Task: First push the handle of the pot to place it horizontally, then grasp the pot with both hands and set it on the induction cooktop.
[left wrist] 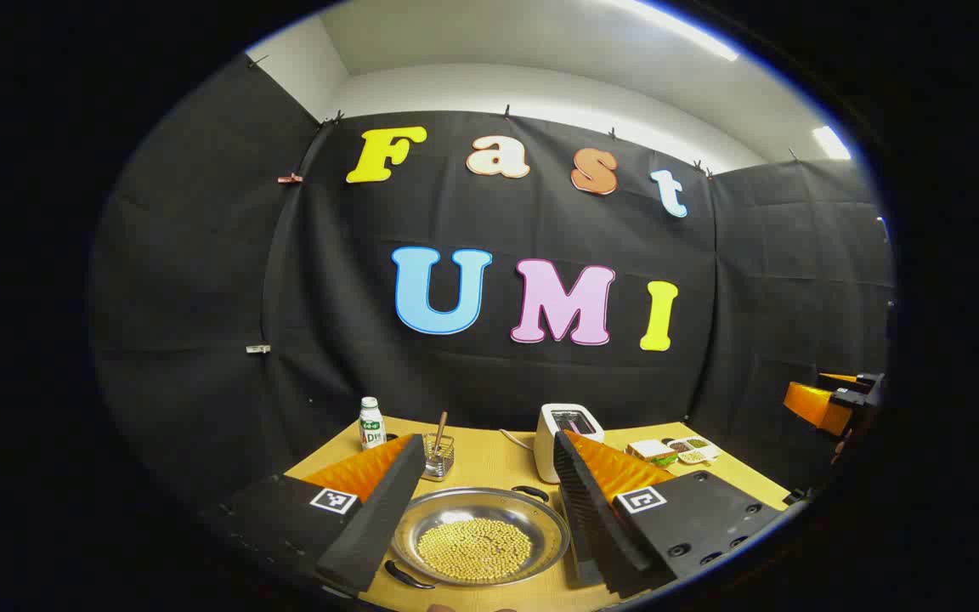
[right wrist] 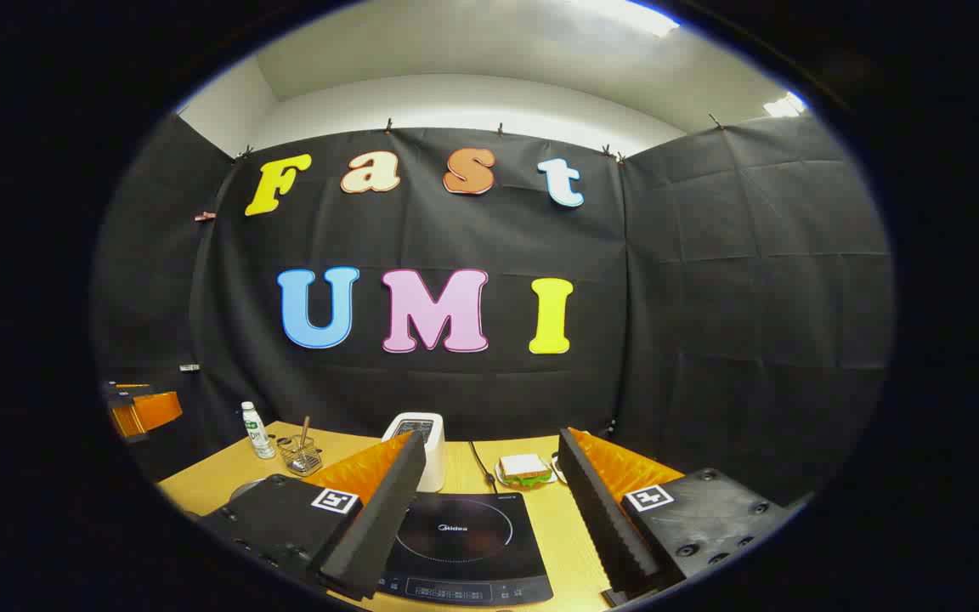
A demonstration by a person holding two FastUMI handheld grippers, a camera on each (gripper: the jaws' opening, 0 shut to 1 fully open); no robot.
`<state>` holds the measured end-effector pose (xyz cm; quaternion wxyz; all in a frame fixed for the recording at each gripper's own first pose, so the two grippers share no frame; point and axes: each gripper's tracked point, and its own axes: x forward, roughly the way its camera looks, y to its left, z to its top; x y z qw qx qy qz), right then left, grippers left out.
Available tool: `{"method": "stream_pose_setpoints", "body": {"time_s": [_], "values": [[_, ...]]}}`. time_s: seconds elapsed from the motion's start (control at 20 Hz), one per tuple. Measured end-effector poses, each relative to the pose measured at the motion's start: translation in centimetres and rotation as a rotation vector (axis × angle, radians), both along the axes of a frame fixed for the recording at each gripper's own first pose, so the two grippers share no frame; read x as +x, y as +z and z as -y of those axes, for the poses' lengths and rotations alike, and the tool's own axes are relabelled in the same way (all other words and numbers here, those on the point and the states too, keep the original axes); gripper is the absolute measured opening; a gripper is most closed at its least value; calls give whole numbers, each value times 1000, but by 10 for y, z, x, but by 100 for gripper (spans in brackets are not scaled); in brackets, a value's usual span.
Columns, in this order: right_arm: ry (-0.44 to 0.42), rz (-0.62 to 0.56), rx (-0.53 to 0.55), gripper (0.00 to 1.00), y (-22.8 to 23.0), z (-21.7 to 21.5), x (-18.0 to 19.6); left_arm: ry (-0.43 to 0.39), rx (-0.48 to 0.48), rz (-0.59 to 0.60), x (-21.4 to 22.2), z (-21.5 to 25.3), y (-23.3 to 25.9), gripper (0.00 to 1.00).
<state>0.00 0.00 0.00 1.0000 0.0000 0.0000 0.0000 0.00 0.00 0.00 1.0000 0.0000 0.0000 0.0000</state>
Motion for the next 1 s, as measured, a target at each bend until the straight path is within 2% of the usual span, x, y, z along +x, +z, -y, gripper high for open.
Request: {"method": "stream_pose_setpoints", "body": {"time_s": [1.0], "values": [[18, -18, 11, 98, -2, -27, 19, -29, 30, -46, 19, -20, -13, 95]]}}
